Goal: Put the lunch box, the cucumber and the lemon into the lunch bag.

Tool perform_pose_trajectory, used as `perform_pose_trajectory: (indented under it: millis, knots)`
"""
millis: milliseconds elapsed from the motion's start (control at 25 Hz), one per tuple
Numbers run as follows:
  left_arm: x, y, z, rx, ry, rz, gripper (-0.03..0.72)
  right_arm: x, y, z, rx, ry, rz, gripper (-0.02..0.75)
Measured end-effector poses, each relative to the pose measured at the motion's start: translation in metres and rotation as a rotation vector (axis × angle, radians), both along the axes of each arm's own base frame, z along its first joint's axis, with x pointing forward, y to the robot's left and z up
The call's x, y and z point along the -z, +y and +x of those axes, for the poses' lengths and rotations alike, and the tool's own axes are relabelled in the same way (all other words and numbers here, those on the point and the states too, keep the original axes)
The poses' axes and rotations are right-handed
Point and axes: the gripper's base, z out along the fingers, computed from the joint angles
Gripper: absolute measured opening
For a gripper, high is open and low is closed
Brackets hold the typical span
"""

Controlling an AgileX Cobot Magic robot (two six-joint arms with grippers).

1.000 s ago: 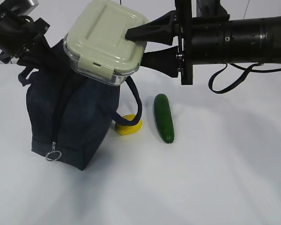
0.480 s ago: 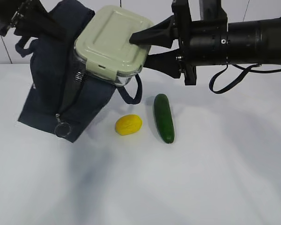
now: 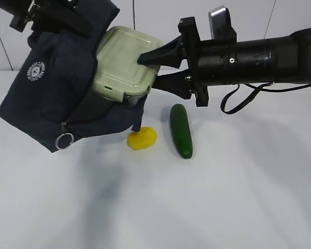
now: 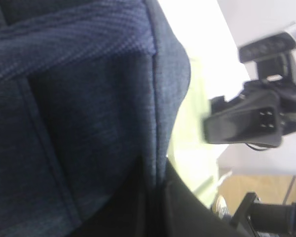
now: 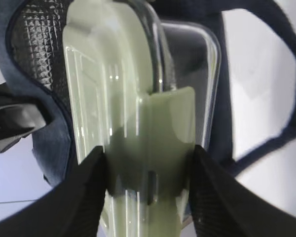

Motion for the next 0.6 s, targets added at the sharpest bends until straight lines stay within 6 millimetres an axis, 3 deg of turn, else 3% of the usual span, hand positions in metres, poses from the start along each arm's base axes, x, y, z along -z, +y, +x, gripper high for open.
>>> perform_pose_trajectory:
  millis: [160,600]
  knots:
    - [0.000,-0.011,-0.004,0.038,-0.003,0.001,-0.013,-0.002,0.012,0.002,-0.030,-0.018,0.003,0.372]
    - [-0.003,-0.017,-0.003,0.037,0.020,-0.088,-0.015,0.004,0.038,0.013,-0.061,-0.037,-0.013,0.372]
